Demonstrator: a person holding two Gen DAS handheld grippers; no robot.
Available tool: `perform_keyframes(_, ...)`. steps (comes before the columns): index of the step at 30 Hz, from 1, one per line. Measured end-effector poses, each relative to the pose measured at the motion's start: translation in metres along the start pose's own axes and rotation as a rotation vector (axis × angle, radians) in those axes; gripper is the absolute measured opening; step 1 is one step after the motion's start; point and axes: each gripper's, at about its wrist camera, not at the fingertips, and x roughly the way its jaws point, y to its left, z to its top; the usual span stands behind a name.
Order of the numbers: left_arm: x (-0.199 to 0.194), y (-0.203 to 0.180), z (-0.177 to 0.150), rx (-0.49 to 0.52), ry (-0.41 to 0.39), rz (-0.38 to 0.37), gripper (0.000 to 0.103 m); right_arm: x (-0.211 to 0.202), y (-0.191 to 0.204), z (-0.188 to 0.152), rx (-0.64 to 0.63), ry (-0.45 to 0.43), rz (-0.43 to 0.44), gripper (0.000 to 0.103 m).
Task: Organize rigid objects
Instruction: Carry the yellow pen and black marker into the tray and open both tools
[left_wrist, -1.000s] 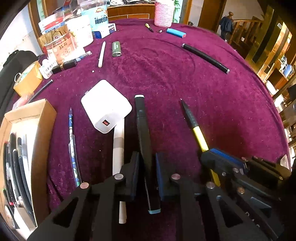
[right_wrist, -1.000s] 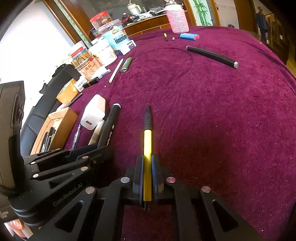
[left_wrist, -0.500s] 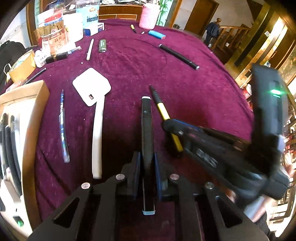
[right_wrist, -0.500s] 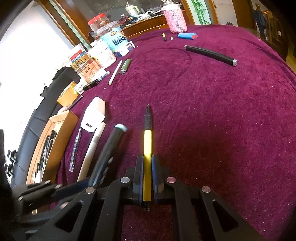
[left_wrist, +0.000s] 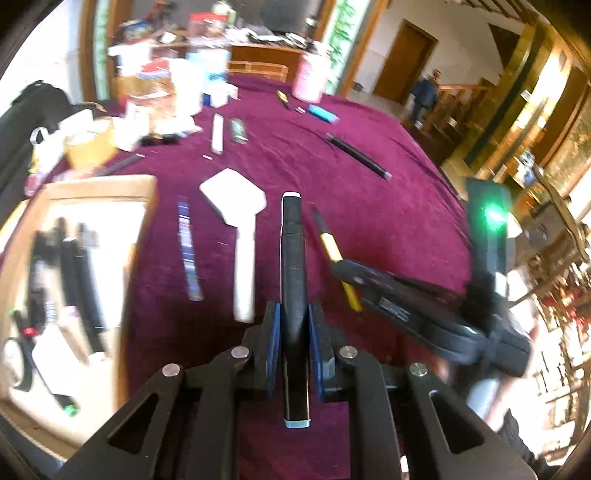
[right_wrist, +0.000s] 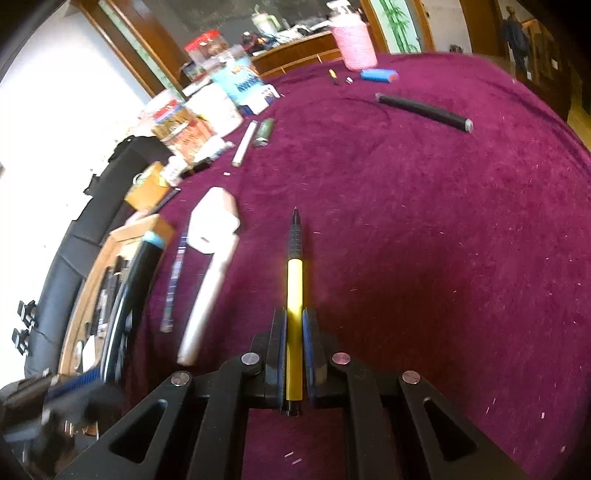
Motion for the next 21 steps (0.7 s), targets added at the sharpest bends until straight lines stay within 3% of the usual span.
perform_keyframes(10, -0.036, 0.055, -0.003, -0.091, -0.093, 0.123, 0.015, -0.034, 0.087, -0.003, -0.144, -0.063, 0.107, 0.007)
perform_keyframes(21, -0.053, 0.109, -0.011, -0.181, -0.132, 0.229, 0.015, -0.014, 0.156, -0.009, -0.269, -0.020, 0.154, 0.007)
